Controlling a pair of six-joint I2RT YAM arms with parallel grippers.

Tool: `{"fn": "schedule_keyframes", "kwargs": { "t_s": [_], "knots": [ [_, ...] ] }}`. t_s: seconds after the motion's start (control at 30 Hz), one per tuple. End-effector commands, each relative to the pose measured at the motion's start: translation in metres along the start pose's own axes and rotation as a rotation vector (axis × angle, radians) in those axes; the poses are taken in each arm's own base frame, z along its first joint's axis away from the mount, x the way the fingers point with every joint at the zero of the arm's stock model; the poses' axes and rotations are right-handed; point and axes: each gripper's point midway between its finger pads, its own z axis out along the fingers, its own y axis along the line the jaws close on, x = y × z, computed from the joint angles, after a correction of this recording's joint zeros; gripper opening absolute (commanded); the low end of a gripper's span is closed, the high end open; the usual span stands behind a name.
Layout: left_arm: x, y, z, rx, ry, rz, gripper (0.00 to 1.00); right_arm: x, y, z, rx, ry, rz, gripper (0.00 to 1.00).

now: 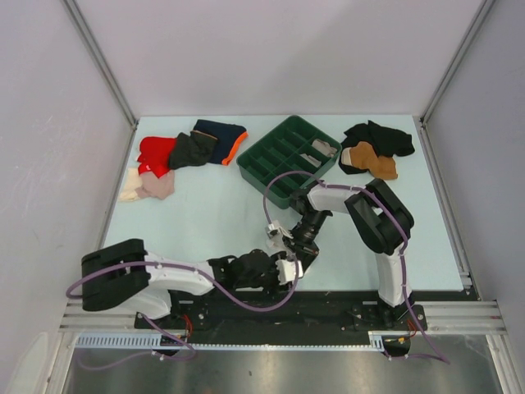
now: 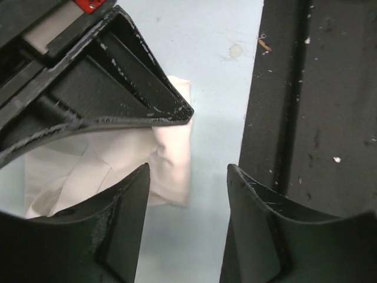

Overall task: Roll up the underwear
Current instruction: Roll the underwear to the corner of the board.

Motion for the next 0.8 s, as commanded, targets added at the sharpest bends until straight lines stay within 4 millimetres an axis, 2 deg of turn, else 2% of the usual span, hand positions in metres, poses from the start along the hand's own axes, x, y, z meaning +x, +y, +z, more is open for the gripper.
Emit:
{"fn": "schedule_keyframes", "kwargs": {
  "t_s": [0.0,0.03,0.07,0.17,0.27,0.3,0.37,0.4,0.43,0.6,0.67,0.77],
  "knots": [
    [-0.008,0.005,0.014,-0.014,0.020,0.035,0.56,0.002,-0.002,-0.003,-0.006,0.011,0.008,0.08],
    [-0.002,0.004,0.017,-0.009,0.043,0.032,0.53,0.002,-0.003,-0.003,-0.004,0.011,0.006,0.09],
    [-0.004,0.003,0.020,-0.004,0.045,0.029,0.49,0.002,-0.002,-0.003,-0.006,0.010,0.011,0.09],
    [0.004,0.001,0.025,0.006,0.094,0.003,0.21,0.002,-0.003,-0.005,-0.002,0.003,0.011,0.10],
    [0.018,0.001,0.026,0.005,0.147,-0.068,0.05,-0.003,-0.002,-0.011,0.008,-0.026,0.006,0.15],
    [0.019,-0.002,0.026,0.023,0.145,-0.116,0.02,-0.005,-0.003,-0.013,0.015,-0.039,0.003,0.17],
    [0.027,0.001,0.022,0.029,0.152,-0.190,0.01,-0.013,-0.002,-0.025,0.039,-0.096,-0.013,0.19],
    [0.026,-0.003,0.021,0.061,0.140,-0.243,0.00,-0.017,-0.002,-0.030,0.053,-0.119,-0.023,0.22],
    [0.033,0.002,0.017,0.061,0.145,-0.306,0.00,-0.026,0.000,-0.040,0.082,-0.156,-0.056,0.24],
    [0.035,0.004,0.004,0.152,0.101,-0.547,0.00,-0.041,0.002,-0.085,0.231,-0.242,-0.176,0.29],
    [0.040,0.008,-0.003,0.196,0.089,-0.641,0.00,-0.047,0.013,-0.095,0.280,-0.252,-0.266,0.30],
    [0.044,0.013,-0.006,0.238,0.078,-0.779,0.00,-0.048,0.027,-0.094,0.338,-0.221,-0.443,0.36]
  ]
}}
